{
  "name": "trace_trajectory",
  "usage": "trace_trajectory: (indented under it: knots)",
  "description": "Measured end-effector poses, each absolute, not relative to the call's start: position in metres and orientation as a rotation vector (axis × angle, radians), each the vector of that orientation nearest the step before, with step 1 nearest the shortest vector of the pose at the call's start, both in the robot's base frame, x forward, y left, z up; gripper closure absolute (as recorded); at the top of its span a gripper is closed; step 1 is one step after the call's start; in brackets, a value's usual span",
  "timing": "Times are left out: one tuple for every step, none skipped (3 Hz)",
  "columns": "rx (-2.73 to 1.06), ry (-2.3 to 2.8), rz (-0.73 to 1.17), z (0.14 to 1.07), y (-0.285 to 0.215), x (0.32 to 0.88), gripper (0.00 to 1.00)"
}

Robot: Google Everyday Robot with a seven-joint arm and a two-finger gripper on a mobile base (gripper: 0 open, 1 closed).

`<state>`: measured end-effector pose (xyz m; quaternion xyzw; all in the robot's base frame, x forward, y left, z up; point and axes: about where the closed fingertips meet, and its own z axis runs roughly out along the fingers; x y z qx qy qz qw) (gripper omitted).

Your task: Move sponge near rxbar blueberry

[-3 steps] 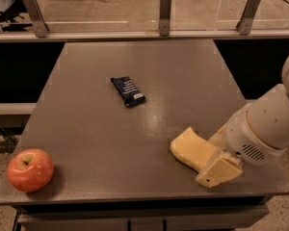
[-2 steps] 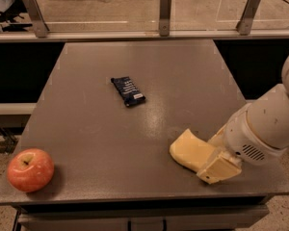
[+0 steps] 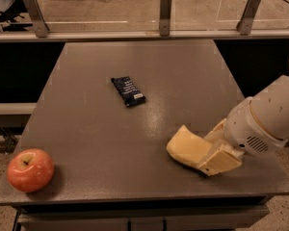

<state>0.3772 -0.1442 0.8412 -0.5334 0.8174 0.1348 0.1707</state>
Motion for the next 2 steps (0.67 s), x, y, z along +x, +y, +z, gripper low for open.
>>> trace_trajectory:
  knots:
    - [-1.593,2.244,0.439,0.874,-0.146,0.404,1.0]
    - [-1.689,2.145,0.519,0.901,-0.145,0.437,1.0]
